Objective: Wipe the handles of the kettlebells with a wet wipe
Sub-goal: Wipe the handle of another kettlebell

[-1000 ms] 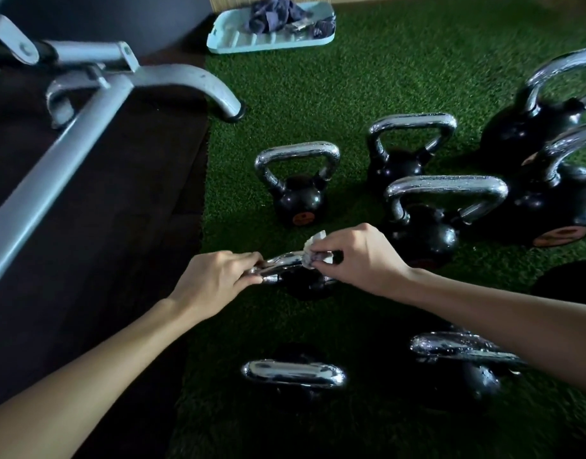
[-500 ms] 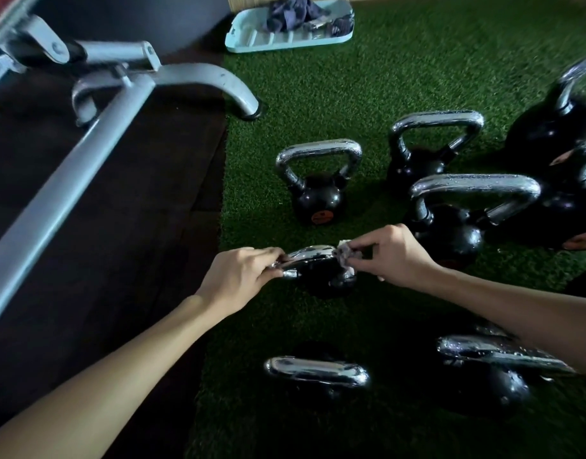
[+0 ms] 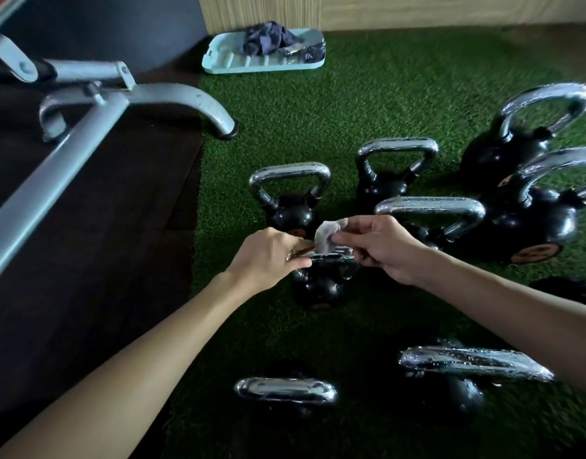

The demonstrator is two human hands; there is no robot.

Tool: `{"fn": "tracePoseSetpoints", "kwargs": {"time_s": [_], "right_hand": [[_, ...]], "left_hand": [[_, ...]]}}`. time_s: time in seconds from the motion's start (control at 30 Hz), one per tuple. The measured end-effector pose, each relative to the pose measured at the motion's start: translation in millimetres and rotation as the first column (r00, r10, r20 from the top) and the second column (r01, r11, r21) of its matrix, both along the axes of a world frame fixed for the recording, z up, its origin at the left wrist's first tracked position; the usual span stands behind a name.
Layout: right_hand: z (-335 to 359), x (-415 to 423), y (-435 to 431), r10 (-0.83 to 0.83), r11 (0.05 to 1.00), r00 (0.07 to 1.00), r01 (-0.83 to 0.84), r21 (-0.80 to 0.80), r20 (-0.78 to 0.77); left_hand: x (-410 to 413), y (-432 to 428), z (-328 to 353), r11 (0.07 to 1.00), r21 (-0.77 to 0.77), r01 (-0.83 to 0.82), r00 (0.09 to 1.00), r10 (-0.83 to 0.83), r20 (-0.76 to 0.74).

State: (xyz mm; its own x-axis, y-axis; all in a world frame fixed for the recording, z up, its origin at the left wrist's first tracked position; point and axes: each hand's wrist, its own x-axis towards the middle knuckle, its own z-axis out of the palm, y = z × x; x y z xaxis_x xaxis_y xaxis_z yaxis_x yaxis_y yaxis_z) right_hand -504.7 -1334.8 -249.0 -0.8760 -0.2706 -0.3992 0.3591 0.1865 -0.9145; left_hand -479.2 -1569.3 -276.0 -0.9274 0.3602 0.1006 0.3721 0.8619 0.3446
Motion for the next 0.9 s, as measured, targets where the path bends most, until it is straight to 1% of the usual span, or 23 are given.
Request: {"fn": "tracePoseSetpoints", "kwargs": {"time_s": [0.07, 0.13, 0.17, 0.23, 0.3, 0.37, 0.43, 0.5, 0.53, 0.57, 0.63, 0.7, 0.83, 0.87, 0.9], "right_hand": [[0.9, 1.2, 2.6, -0.036, 0.999, 0.998, 0.038, -0.034, 0.057], [2.5, 0.3, 3.7, -0.054, 0.995, 0.995, 0.061, -0.082, 0.088], [4.5, -0.4, 4.0, -0.053, 0.994, 0.995, 0.061, -0.091, 0.091], [9.2, -1.1, 4.5, -0.028, 0.995, 0.997, 0.035, -0.09, 0.074], [14.2, -0.9, 2.4, 0.001, 0.995, 0.999, 0.003, -0.097, 0.044], [16.7, -1.2, -1.6, -0.003, 0.992, 1.0, 0.005, -0.124, 0.014], [16.5, -3.0, -4.8, -0.01, 0.992, 1.0, 0.009, -0.129, -0.006], [15.4, -4.9, -4.7, 0.01, 0.993, 1.0, -0.01, -0.12, -0.002], [15.3, -5.0, -3.8, 0.03, 0.992, 0.999, -0.029, -0.12, 0.009], [14.9, -4.5, -3.1, 0.052, 0.991, 0.998, -0.048, -0.125, 0.027], [12.6, -2.3, -5.1, 0.077, 0.988, 0.995, -0.066, -0.137, 0.07], [8.0, 0.4, -11.6, 0.075, 0.989, 0.991, -0.059, -0.137, 0.108], [0.3, 0.7, -27.1, 0.005, 0.983, 0.983, 0.029, -0.182, 0.183], [1.7, 0.8, -29.0, 0.0, 0.985, 0.986, 0.029, -0.167, 0.168], [4.1, 0.2, -29.3, 0.002, 0.992, 0.993, 0.013, -0.128, 0.118]], "left_hand": [[-1.9, 2.0, 8.9, 0.989, 0.145, -0.044, 0.997, 0.035, 0.066], [1.9, 5.1, 17.4, 0.942, 0.329, -0.068, 0.997, 0.053, 0.054], [5.3, 8.2, 21.1, 0.913, 0.404, -0.053, 0.998, 0.042, 0.036], [12.4, 14.5, 25.7, 0.869, 0.496, 0.003, 0.999, -0.018, 0.026], [15.0, 18.1, 30.2, 0.846, 0.534, 0.012, 0.999, -0.033, 0.029], [12.5, 18.0, 37.2, 0.83, 0.558, -0.01, 0.998, -0.028, 0.06], [8.0, 15.4, 49.7, 0.848, 0.529, -0.024, 0.985, -0.071, 0.158], [3.3, 8.7, 58.7, 0.878, 0.478, -0.018, 0.94, -0.148, 0.307], [0.7, 3.9, 59.4, 0.876, 0.481, -0.014, 0.911, -0.187, 0.367], [-0.4, -0.7, 59.8, 0.873, 0.488, -0.016, 0.899, -0.201, 0.389], [-0.8, -5.9, 57.7, 0.871, 0.489, -0.045, 0.925, -0.148, 0.349], [-0.1, -6.8, 52.8, 0.862, 0.501, -0.077, 0.962, -0.067, 0.264], [3.8, -0.6, 48.3, 0.835, 0.543, -0.092, 0.984, -0.006, 0.176], [6.0, -0.4, 46.8, 0.834, 0.542, -0.098, 0.988, 0.016, 0.155], [7.1, -2.0, 45.2, 0.839, 0.532, -0.112, 0.99, 0.046, 0.135]]}}
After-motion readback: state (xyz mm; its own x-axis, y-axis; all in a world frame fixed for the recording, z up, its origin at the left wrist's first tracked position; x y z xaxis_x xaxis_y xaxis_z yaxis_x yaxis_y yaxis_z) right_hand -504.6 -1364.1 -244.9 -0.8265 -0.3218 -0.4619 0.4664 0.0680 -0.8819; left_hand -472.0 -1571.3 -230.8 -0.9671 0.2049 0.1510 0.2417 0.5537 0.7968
